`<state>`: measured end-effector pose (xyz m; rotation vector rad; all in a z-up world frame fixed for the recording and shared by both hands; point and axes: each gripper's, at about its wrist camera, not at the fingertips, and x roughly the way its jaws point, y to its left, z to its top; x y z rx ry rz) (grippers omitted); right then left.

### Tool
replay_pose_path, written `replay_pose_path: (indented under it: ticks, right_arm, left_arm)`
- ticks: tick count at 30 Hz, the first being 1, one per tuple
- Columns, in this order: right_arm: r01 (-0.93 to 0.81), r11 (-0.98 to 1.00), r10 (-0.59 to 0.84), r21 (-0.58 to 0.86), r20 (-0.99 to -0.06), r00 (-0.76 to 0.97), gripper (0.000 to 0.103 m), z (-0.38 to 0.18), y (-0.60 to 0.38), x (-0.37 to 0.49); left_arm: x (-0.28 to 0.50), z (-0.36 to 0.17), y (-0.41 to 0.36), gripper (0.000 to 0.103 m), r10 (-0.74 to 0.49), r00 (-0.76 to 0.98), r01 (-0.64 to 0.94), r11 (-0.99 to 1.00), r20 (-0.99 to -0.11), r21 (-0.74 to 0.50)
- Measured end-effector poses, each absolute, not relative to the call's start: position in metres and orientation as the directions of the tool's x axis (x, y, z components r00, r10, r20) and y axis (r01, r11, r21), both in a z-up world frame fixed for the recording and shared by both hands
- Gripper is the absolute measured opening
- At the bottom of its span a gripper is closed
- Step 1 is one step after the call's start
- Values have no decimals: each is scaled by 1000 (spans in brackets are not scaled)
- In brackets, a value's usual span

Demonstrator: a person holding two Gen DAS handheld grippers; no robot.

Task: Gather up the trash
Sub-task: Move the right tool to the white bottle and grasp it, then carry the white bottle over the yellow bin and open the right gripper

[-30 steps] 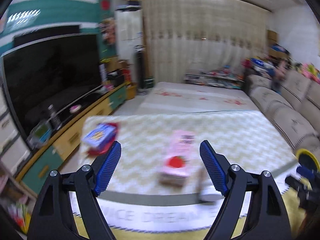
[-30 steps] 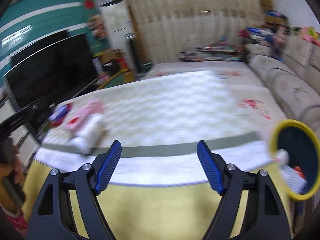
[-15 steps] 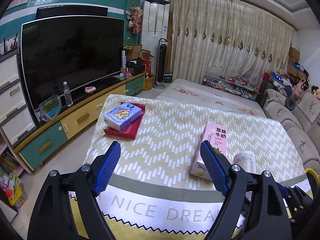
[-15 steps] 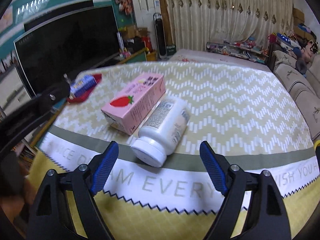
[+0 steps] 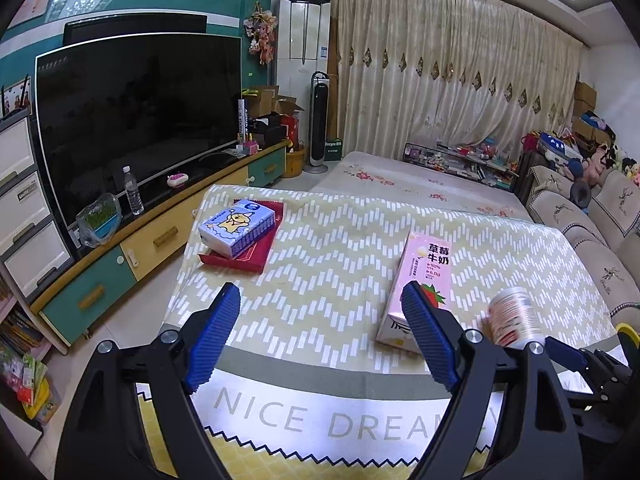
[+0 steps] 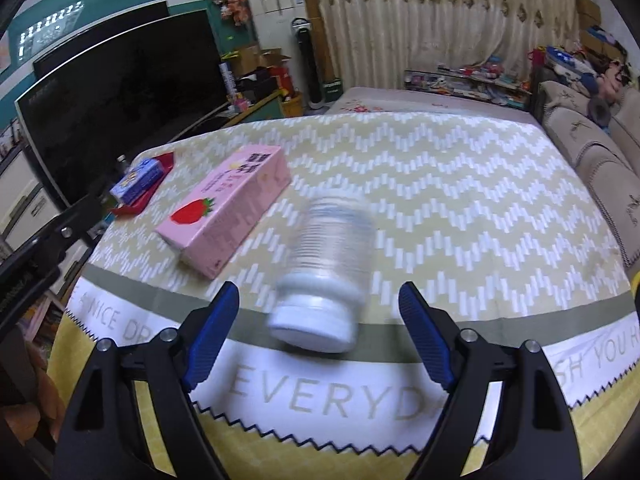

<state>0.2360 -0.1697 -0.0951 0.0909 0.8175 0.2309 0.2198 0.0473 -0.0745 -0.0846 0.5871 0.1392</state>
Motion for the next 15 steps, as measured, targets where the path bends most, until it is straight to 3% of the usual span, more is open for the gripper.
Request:
replay_pose_path:
  ticks: [5,15]
  right_arm:
    - [-174,971,238,164,-744,624,46,-101,-162,238]
    - [-161,967,255,198,-712,654,44,-90,-183,223]
  left_arm:
    - [221,-77,41,82,102,818,-142,989,-566,-27]
    - [221,-78,33,83,90,820,-119,993,-565,-14]
